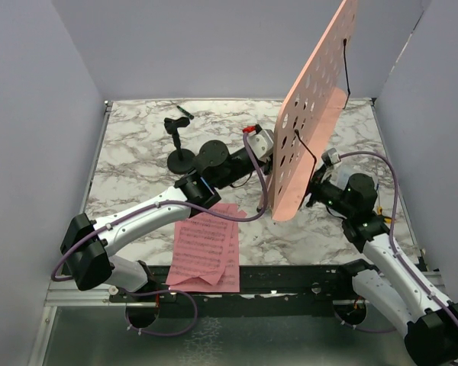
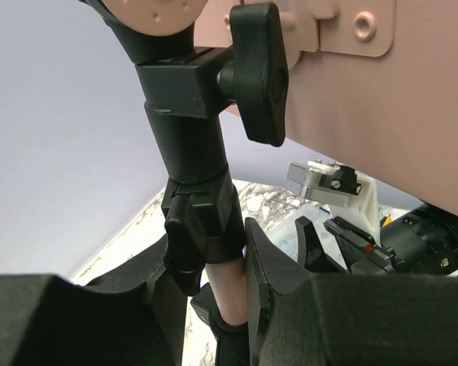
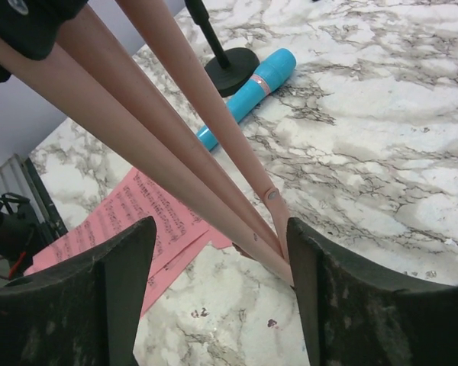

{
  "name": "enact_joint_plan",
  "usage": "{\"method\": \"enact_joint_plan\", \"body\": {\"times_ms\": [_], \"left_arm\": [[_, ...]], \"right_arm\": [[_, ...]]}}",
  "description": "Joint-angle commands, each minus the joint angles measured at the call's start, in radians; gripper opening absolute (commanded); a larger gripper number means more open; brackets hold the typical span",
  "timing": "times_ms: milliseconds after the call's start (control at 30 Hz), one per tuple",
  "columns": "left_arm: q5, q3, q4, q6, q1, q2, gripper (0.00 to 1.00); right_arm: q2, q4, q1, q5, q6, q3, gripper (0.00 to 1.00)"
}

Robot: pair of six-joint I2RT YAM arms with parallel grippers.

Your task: Set up the instrument practice props

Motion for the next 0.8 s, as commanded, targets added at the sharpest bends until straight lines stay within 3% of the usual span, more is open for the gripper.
{"method": "enact_joint_plan", "body": {"times_ms": [0, 333, 767], "left_arm": [[-0.036, 0.045, -0.033, -0.011, 0.004, 0.000, 0.00], [-0.035, 0.039, -0.036, -0.029, 0.006, 0.004, 0.00], [-0.047, 0.027, -0.038, -0.021, 0.007, 0.000, 0.00]], "right_arm": [[0.025, 0.073, -0.004, -0.040, -0.025, -0.017, 0.70], [0.143, 0.176, -0.003, -0.130, -0.031, 0.017, 0.49], [0.174, 0.158, -0.003, -0.091, -0.058, 0.040, 0.19]]}}
